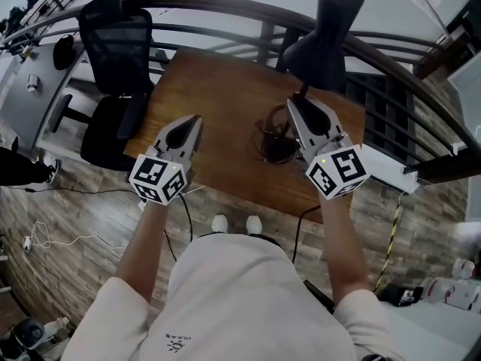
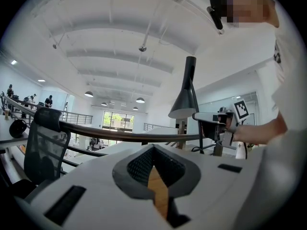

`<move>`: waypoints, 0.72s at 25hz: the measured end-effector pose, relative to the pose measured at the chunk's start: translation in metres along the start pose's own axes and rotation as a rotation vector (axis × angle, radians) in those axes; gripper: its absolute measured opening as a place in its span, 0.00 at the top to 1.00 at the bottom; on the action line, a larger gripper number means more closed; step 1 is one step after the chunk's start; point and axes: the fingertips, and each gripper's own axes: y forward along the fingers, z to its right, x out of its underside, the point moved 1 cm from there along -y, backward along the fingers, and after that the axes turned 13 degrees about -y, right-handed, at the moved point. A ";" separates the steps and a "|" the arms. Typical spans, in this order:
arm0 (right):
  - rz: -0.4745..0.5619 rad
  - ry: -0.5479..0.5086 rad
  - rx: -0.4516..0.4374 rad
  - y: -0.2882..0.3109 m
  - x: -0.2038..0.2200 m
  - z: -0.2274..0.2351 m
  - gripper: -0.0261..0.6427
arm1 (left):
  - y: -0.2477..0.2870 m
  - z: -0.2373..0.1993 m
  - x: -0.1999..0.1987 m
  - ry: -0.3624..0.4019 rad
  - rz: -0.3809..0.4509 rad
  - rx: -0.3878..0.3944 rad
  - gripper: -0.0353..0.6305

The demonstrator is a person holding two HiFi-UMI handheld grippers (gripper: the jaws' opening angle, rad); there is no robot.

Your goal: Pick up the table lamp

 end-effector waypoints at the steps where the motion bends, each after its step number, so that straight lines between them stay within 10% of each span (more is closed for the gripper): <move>1: -0.002 0.000 0.007 -0.001 0.000 0.001 0.86 | 0.000 0.000 0.000 0.000 0.000 0.001 0.94; 18: -0.004 -0.010 0.005 -0.012 -0.001 -0.002 0.86 | -0.005 0.004 0.002 0.003 -0.001 -0.003 0.94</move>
